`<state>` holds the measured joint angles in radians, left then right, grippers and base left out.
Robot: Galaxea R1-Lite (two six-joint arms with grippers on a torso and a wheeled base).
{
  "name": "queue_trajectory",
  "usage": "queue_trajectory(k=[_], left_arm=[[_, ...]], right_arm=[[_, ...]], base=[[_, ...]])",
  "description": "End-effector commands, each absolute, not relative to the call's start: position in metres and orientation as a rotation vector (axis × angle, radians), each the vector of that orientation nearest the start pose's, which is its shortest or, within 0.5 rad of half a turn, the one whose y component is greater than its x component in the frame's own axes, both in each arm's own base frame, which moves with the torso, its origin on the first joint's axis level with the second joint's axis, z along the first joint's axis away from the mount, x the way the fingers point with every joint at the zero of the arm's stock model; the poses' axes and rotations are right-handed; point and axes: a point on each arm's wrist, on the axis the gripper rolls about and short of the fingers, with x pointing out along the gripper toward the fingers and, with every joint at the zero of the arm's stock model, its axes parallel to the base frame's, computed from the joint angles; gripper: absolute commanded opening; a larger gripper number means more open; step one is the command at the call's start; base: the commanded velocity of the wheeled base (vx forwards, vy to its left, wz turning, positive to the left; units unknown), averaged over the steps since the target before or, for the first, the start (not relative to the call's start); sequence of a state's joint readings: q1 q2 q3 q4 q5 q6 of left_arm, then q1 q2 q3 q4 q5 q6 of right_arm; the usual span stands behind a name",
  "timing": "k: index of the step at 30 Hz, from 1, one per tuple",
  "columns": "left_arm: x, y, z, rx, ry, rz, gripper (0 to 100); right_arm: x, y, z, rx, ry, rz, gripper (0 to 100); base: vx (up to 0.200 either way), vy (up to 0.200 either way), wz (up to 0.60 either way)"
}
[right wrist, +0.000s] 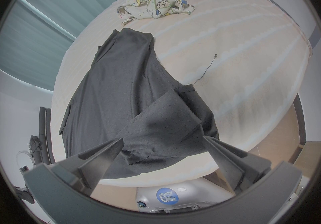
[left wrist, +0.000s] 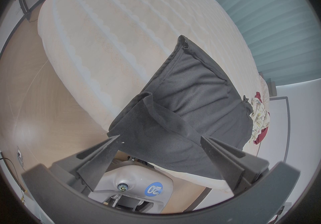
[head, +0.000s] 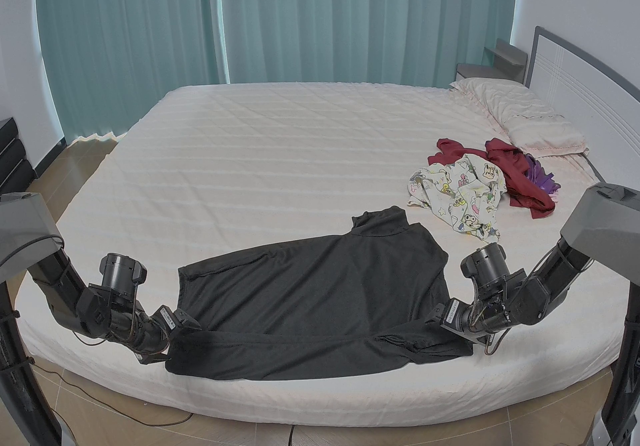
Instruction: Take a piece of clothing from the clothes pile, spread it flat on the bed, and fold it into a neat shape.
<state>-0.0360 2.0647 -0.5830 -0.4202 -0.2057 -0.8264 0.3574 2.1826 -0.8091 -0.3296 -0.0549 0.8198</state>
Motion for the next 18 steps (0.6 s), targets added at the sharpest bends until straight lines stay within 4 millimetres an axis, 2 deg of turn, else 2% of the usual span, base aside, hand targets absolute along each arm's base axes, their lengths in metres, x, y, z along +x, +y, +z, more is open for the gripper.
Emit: queue_trajectory(k=[1,13,14,18], left_arm=[[0.282,-0.015,0.007,-0.832,1.095,0.233,100],[0.282,-0.015,0.007,-0.831,1.096,0.232,100],[0.282,-0.015,0.007,-0.831,1.096,0.232,100],[0.282,-0.015,0.007,-0.831,1.096,0.232,100]], right_arm=[[0.313,0.116,-0.013,0.518,1.088,-0.175,100],[0.323,0.111,-0.014,0.554,1.023,-0.166,100],[0.323,0.111,-0.014,0.557,1.024,-0.167,0],[0.321,0.109,-0.021,0.545,1.046,-0.181,0]], base=[[0.000,0.000,0.00],[0.000,0.000,0.00],[0.000,0.000,0.00],[0.000,0.000,0.00]])
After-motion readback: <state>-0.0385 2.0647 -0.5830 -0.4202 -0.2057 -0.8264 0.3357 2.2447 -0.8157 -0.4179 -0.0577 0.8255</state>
